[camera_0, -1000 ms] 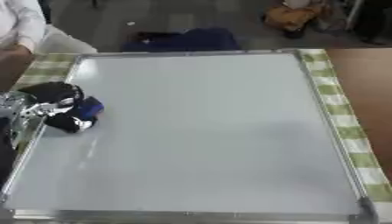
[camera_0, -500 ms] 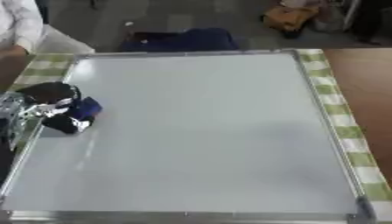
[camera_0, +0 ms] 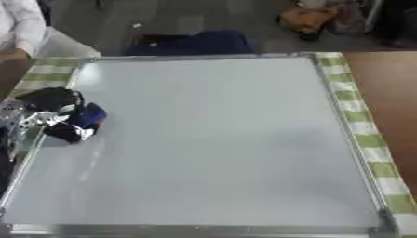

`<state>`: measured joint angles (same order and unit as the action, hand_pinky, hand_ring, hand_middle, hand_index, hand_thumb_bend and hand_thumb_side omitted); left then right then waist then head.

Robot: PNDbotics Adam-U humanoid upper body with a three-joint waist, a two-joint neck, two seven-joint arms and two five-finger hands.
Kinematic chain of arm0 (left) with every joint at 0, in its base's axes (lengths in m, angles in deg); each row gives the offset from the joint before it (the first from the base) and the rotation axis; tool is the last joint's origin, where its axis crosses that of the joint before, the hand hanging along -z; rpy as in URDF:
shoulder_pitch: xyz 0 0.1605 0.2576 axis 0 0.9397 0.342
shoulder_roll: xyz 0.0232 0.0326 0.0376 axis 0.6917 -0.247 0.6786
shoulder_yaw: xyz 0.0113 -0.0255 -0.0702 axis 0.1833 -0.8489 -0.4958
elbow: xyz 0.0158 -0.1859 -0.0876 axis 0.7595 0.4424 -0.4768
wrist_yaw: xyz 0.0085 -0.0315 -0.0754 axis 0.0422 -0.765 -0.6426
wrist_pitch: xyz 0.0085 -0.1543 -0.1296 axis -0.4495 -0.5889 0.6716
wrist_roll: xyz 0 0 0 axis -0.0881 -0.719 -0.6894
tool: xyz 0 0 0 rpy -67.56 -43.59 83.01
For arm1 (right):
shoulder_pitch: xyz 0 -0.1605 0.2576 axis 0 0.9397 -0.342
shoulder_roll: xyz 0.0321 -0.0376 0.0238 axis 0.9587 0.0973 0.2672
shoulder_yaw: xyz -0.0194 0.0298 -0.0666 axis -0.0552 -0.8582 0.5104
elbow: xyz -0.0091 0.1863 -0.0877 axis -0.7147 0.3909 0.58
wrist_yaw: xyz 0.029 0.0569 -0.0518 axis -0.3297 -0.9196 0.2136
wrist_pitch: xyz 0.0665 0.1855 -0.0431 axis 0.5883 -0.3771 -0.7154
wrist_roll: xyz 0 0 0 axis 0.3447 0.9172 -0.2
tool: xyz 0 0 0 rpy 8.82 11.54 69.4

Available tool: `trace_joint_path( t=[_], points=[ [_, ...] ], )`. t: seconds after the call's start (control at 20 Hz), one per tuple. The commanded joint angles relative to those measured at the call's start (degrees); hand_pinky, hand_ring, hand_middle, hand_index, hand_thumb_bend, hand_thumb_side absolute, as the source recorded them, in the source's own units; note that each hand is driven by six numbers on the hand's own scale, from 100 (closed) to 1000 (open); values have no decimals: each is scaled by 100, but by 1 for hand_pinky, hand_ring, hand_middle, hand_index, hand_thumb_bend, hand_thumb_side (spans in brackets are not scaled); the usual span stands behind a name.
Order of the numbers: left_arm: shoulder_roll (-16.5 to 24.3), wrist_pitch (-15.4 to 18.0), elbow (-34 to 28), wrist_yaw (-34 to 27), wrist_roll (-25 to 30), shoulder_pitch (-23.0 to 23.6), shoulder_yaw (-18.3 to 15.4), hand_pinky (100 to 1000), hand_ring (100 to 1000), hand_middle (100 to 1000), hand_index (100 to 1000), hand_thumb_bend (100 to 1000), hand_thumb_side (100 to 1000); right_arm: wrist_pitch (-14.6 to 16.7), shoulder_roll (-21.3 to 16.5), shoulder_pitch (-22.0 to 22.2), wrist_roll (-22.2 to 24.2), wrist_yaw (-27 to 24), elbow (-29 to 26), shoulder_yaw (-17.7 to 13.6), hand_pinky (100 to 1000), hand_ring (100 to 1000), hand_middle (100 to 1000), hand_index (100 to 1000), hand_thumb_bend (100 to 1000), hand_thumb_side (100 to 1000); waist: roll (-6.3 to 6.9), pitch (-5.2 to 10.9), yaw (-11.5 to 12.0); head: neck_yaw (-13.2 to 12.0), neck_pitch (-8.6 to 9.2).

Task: Wipe the whiteboard clean with a brush.

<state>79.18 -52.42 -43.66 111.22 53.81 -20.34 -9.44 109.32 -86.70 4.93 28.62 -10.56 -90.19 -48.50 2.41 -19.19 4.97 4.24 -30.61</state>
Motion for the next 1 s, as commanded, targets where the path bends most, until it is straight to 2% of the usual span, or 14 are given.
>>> trace_joint_path(
  t=[0.05, 0.65, 1.0],
  points=[
    [252, -70, 71, 241, -172, -18, -2, 776, 600, 338, 173, 100, 602, 1, -94, -28, -5, -4, -81, -54, 681, 587, 493, 549, 100, 1000, -28, 125, 13, 30, 46],
    [315, -78, 220, 346, -213, -39, -58, 767, 589, 331, 174, 100, 605, 4, -94, -25, -8, -15, -81, -54, 681, 587, 493, 549, 100, 1000, -36, 142, 11, 29, 70],
    [257, 248, 306, 140, 93, -30, -7, 755, 573, 314, 173, 100, 608, 8, -94, -22, -15, -13, -81, -59, 681, 587, 492, 548, 100, 1000, -35, 139, -3, 35, 74]
  ],
)
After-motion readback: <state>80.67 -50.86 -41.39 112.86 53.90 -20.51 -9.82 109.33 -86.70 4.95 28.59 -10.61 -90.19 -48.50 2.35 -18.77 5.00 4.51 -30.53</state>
